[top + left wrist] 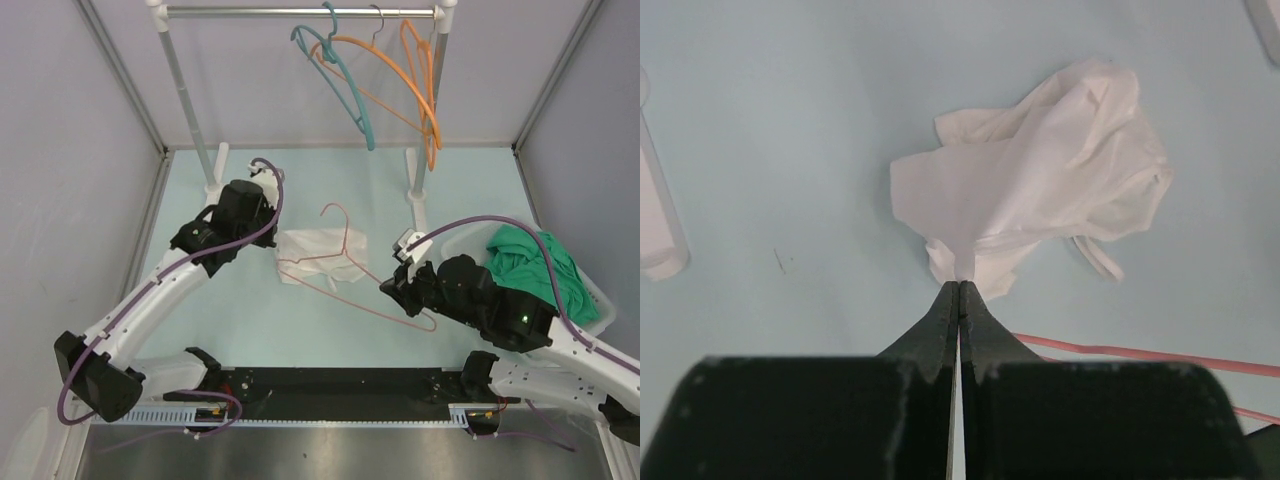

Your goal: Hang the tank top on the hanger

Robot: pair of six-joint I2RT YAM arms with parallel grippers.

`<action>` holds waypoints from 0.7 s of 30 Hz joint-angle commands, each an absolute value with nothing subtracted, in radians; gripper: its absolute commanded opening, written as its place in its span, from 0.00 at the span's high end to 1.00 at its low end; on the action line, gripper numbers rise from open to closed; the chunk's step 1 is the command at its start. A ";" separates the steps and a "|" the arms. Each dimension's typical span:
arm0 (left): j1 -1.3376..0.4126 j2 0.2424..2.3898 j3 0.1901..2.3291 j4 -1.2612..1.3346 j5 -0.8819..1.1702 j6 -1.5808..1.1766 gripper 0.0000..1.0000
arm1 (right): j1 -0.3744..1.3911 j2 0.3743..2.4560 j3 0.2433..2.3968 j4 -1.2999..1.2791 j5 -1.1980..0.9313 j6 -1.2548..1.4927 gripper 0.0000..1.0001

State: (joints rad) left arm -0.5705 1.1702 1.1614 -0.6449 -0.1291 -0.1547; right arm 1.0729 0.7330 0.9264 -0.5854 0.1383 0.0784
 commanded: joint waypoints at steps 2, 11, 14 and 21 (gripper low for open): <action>-0.555 1.181 1.198 -0.618 -0.167 -0.084 1.00 | 1.081 0.684 0.979 -0.646 0.193 0.091 1.00; -0.541 1.157 1.140 -0.525 -0.052 -0.048 1.00 | 1.080 0.716 0.973 -0.603 0.267 0.031 1.00; -0.538 1.144 1.124 -0.509 -0.022 -0.045 1.00 | 1.075 0.762 0.969 -0.542 0.281 0.017 1.00; -0.522 1.127 1.080 -0.486 0.069 -0.046 1.00 | 1.062 0.825 0.957 -0.399 0.276 0.003 1.00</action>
State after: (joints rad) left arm -0.5369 1.1606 1.1049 -0.5411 -0.0135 -0.0666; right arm 1.0676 0.8230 0.9302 -0.5495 0.2523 0.0238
